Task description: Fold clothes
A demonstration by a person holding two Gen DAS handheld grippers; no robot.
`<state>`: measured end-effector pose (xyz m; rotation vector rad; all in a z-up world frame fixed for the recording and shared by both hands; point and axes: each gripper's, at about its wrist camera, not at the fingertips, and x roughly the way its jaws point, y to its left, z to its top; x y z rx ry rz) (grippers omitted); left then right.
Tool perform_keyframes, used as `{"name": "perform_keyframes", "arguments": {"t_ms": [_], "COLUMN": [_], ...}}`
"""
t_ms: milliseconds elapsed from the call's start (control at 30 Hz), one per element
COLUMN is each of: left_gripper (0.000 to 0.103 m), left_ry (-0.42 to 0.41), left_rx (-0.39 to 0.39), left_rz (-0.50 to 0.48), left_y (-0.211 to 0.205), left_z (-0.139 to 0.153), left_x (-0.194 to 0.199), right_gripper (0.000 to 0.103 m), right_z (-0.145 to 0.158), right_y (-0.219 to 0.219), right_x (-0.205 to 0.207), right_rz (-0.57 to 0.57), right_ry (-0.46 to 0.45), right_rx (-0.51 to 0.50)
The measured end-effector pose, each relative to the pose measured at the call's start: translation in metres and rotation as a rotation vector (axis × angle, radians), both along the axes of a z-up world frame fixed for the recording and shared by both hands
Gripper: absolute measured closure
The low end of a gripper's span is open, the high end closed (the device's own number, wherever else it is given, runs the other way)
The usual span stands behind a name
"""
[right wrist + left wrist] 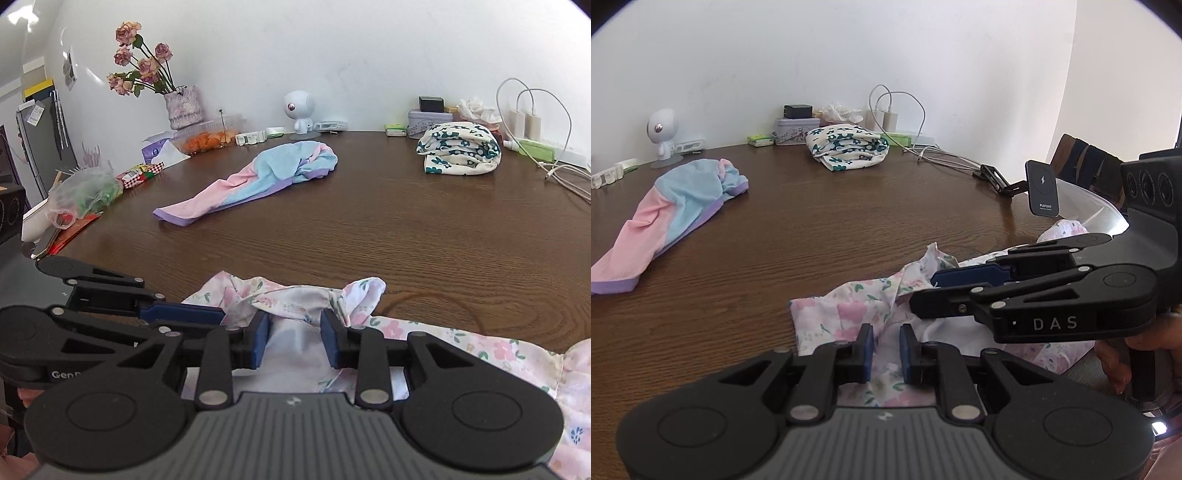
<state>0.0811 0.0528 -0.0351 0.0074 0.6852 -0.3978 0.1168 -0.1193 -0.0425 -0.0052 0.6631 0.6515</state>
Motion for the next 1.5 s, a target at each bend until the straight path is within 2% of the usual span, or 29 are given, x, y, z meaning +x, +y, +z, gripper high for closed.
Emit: {"name": "perform_keyframes", "arguments": {"t_ms": [67, 167, 267, 300, 400, 500, 567, 700, 833, 1000, 1100, 1167, 1200, 1233, 1267, 1300, 1367, 1500], "left_gripper": [0.089, 0.089, 0.089, 0.089, 0.089, 0.089, 0.089, 0.089, 0.088, 0.088, 0.088, 0.080, 0.071, 0.065, 0.057, 0.056, 0.056, 0.059], "left_ry": [-0.001, -0.002, -0.005, -0.004, -0.005, -0.003, 0.000, 0.006, 0.003, -0.001, -0.001, -0.003, -0.009, -0.025, -0.044, -0.059, -0.082, -0.092], "left_rx": [-0.003, -0.011, -0.008, -0.005, -0.005, -0.011, -0.015, -0.015, -0.013, -0.010, -0.015, -0.031, -0.041, -0.050, -0.057, -0.055, -0.042, -0.030], "left_rz": [0.005, 0.009, 0.008, 0.009, 0.017, 0.026, 0.033, 0.052, 0.071, 0.084, 0.084, 0.077, 0.075, 0.074, 0.074, 0.076, 0.081, 0.108], "left_y": [0.000, 0.001, 0.001, 0.000, -0.001, -0.001, -0.001, -0.002, -0.004, -0.004, -0.004, -0.002, 0.000, 0.003, 0.005, 0.007, 0.011, 0.020], "left_z": [0.000, 0.001, 0.003, 0.003, 0.002, 0.002, 0.001, 0.002, 0.002, 0.002, 0.005, 0.009, 0.012, 0.017, 0.022, 0.026, 0.031, 0.033], "left_x": [0.000, -0.001, -0.002, -0.001, -0.001, -0.002, -0.002, -0.001, -0.002, -0.004, -0.005, -0.007, -0.009, -0.011, -0.014, -0.017, -0.020, -0.019], "right_gripper": [0.070, 0.061, 0.056, 0.056, 0.058, 0.073, 0.099, 0.099, 0.099, 0.100, 0.099, 0.094, 0.091, 0.080, 0.060, 0.053, 0.050, 0.050], "right_z": [0.002, 0.014, 0.030, 0.033, 0.028, 0.010, 0.003, 0.008, 0.003, -0.013, -0.007, 0.001, 0.005, 0.009, 0.014, 0.018, 0.028, 0.050], "right_y": [-0.003, -0.015, -0.030, -0.035, -0.043, -0.042, -0.041, -0.058, -0.078, -0.088, -0.081, -0.082, -0.082, -0.082, -0.083, -0.084, -0.084, -0.062], "right_x": [-0.002, -0.007, 0.002, 0.009, 0.044, 0.069, 0.071, 0.050, 0.037, 0.038, 0.032, 0.026, 0.023, 0.020, 0.016, 0.012, 0.005, 0.012], "right_rz": [0.002, 0.009, -0.033, -0.051, -0.109, -0.088, -0.065, -0.081, -0.104, -0.182, -0.166, -0.169, -0.170, -0.171, -0.171, -0.170, -0.158, -0.024], "right_ry": [-0.001, -0.015, -0.017, -0.005, 0.115, 0.278, 0.324, 0.310, 0.356, 0.380, 0.322, 0.275, 0.251, 0.227, 0.203, 0.176, 0.131, 0.144], "right_rx": [0.027, 0.121, 0.177, 0.187, 0.178, 0.221, 0.255, 0.345, 0.446, 0.412, 0.351, 0.326, 0.314, 0.302, 0.291, 0.286, 0.281, 0.330]}}
